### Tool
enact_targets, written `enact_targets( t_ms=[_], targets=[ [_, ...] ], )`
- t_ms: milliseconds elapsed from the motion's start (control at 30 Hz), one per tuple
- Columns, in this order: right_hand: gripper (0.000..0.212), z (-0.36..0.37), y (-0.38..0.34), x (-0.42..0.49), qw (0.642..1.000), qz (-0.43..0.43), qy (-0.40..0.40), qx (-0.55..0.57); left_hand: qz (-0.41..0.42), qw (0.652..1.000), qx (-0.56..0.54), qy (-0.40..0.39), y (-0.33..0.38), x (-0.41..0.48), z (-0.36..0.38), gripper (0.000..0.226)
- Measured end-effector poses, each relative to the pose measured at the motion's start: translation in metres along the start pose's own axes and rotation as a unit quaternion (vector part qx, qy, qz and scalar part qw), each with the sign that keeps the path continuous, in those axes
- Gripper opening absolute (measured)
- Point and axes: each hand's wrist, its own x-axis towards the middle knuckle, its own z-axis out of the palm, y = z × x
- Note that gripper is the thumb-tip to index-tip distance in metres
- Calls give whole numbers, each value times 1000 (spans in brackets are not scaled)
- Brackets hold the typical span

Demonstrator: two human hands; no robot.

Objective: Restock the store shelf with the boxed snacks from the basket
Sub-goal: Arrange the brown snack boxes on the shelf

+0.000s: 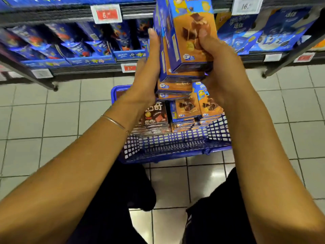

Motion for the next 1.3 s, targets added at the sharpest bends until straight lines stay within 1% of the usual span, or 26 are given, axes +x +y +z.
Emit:
enact_targets(
  t_ms=[100,167,233,300,367,433,500,533,600,700,800,867,933,1000,1067,1133,1200,1300],
  targets=[
    [21,16,-75,-31,1000,-1,-5,20,-11,1000,10,-11,75,-41,19,77],
    [27,31,-136,-59,1000,-9,-3,-1,-26,999,18,-31,132,-77,38,79],
    [23,46,-204,-89,999,-22,-8,-29,-32,998,17,-43,190,-120,60,82],
    [25,59,-271,-120,999,-28,-13,-30,-20,999,20,-35,246,-164,85,80],
    [38,69,-334,-153,999,-27,-17,-18,2,1000,19,-12,301,-210,112,77],
    [45,77,-392,-186,999,-26,-29,-7,17,1000,8,-5,349,-252,139,78],
    [45,81,-436,-214,998,-33,-56,21,32,999,-8,-8,388,-286,163,81],
    [39,80,-455,-226,997,-41,-63,30,35,999,-5,-9,403,-300,174,82],
    [27,77,-486,-247,994,-58,-76,43,40,999,6,-3,424,-325,193,84],
    [36,71,-522,-271,994,-74,-71,24,76,997,26,5,441,-355,216,83],
    [41,67,-552,-284,991,-101,-85,2,124,992,21,-3,454,-375,234,105],
    [40,66,-574,-288,989,-125,-80,-13,167,986,6,-27,466,-382,244,107],
    [31,69,-595,-289,985,-149,-76,-34,196,978,-22,-69,479,-384,251,101],
    [25,75,-615,-287,980,-174,-79,-50,198,975,-49,-85,495,-384,257,104],
    [27,83,-633,-281,976,-188,-96,-61,192,974,-61,-106,511,-382,261,107],
    [31,92,-652,-274,973,-194,-108,-60,189,970,-63,-143,527,-377,264,102],
    [28,102,-670,-266,974,-193,-109,-38,181,965,-85,-172,543,-370,266,98],
    [18,115,-694,-251,975,-189,-111,16,171,961,-105,-190,568,-357,271,96]
  ],
)
